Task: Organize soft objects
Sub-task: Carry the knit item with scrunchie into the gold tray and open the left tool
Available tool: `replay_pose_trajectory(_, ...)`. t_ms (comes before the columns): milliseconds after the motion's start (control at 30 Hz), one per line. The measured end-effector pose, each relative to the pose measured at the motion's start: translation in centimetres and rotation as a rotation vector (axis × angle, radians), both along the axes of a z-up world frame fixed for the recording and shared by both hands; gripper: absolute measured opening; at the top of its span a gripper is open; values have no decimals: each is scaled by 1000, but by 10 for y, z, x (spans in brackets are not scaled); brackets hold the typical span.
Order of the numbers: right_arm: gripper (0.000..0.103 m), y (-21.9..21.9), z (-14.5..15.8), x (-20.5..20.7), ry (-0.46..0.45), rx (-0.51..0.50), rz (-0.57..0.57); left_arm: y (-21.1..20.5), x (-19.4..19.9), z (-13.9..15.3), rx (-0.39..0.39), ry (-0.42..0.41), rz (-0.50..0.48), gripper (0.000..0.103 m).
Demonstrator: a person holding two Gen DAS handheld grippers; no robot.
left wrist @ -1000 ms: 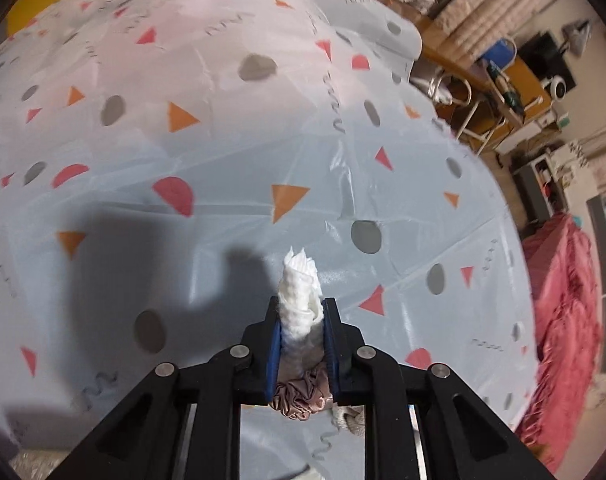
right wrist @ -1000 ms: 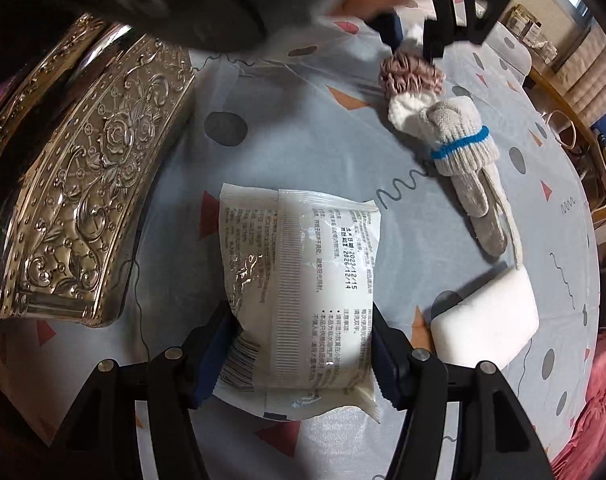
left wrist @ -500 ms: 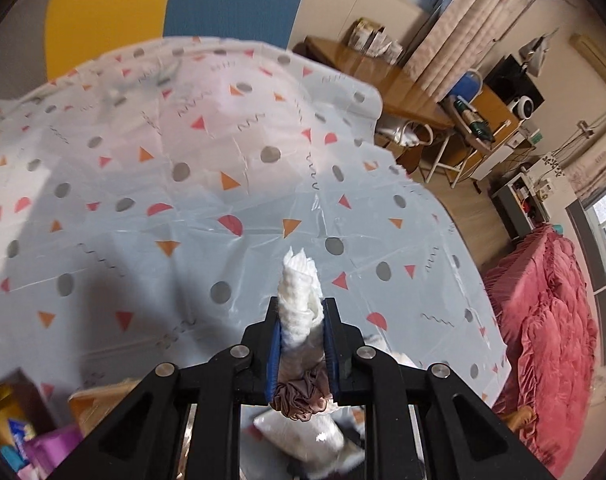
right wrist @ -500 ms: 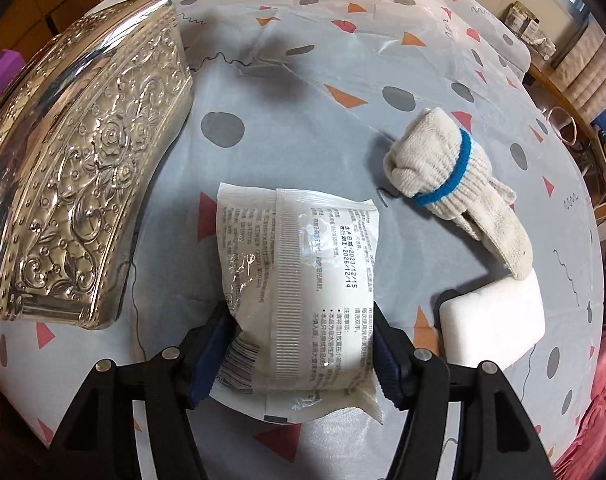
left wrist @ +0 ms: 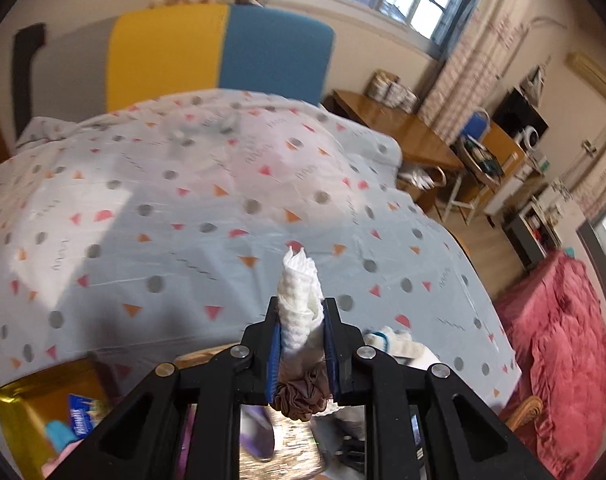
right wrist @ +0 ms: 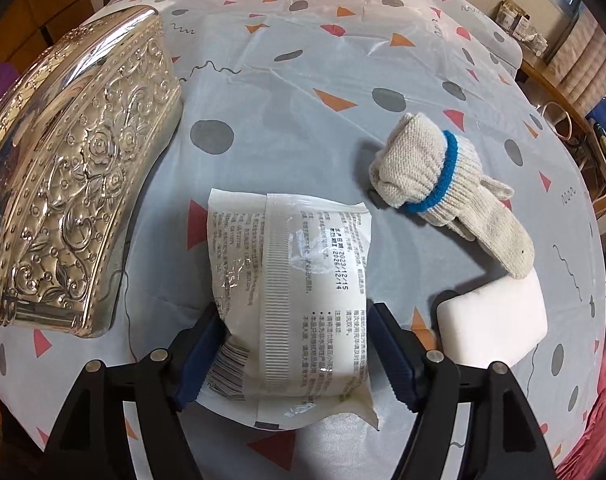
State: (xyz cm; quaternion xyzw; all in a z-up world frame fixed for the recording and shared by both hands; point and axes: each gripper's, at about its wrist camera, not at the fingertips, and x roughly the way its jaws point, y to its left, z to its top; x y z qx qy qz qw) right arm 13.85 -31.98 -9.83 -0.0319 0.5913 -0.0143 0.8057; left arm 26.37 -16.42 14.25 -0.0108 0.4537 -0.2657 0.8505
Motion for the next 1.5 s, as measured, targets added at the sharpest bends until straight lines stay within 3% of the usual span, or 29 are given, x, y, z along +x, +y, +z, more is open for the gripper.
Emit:
replay_pose_trajectory(533,74,11,1,-7,-19,-10,0,202,-34,4,-35,-113,307,19)
replay_pose_trajectory(867,74,26,1,-11,-55,-71,45,342,-72,-60,-31,-36,543,19)
replay_pose_trajectory(1033,74,31,3,-14,-65,-84,53,371,-92,-98,45,-21,617,19)
replay_pose_trajectory(1267,74,26,2,-11,-58,-62,32,356,-111,-128,255,-153,629,19)
replay_pose_trajectory(1500,74,18,1,-8,-57,-45,16,336,-112,-143,293,-215,601,19)
